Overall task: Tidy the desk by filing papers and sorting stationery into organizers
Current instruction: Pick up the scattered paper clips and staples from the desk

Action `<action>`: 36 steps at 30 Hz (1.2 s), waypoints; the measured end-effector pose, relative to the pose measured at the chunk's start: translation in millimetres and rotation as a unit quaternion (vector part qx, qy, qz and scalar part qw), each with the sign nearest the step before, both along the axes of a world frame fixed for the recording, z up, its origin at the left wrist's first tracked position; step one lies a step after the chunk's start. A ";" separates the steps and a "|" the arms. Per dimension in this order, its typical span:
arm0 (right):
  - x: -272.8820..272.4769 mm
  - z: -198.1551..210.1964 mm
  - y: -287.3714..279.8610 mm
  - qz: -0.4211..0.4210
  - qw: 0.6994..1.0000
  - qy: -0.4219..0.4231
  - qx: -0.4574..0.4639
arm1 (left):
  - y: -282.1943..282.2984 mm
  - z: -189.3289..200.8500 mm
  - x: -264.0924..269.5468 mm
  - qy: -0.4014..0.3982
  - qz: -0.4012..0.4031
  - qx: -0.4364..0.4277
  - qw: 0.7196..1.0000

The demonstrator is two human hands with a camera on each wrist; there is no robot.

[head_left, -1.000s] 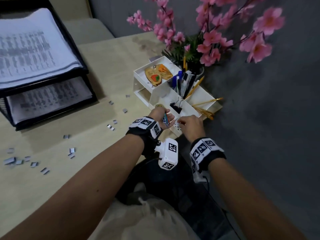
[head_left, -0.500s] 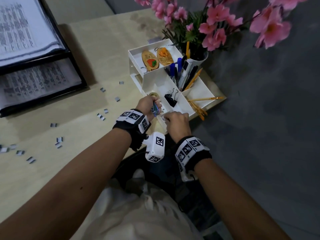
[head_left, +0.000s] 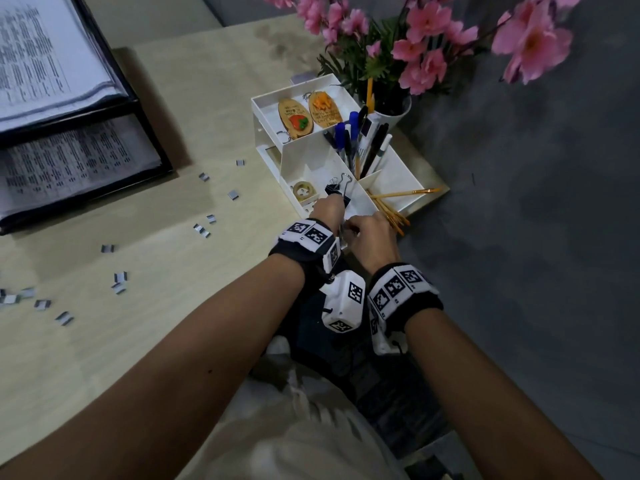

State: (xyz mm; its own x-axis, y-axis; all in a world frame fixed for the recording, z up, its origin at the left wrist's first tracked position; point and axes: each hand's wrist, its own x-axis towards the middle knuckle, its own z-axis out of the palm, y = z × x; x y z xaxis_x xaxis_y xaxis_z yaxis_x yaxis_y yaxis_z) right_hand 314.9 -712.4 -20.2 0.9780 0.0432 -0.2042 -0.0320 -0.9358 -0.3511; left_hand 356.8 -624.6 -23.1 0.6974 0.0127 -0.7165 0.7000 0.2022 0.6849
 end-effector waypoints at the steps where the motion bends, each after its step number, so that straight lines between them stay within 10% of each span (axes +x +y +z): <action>1: -0.6 -1.3 0.8 0.009 1.000 0.001 0.001 | 0.7 -1.3 -2.2 -0.024 -0.009 -0.002 1.000; 18: -6.1 6.8 41.9 0.016 0.984 -0.150 0.097 | 72.5 17.5 -24.2 -0.002 -0.029 -0.046 0.999; 28: 56.7 -7.4 174.4 0.181 0.980 0.030 0.071 | 219.5 2.0 -67.2 -0.011 0.275 -0.155 0.949; 36: 86.5 -43.2 194.2 0.209 0.977 -0.028 0.012 | 271.4 -8.4 -81.9 0.007 0.355 -0.143 0.924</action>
State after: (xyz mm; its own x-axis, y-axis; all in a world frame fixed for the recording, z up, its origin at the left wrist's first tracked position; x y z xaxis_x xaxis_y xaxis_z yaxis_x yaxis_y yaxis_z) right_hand 401.4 -518.1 -63.4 0.8832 0.4464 -0.1440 0.3724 -0.8541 -0.3632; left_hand 274.8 -353.1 -31.5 0.5770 0.2715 -0.7703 0.3298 0.7854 0.5239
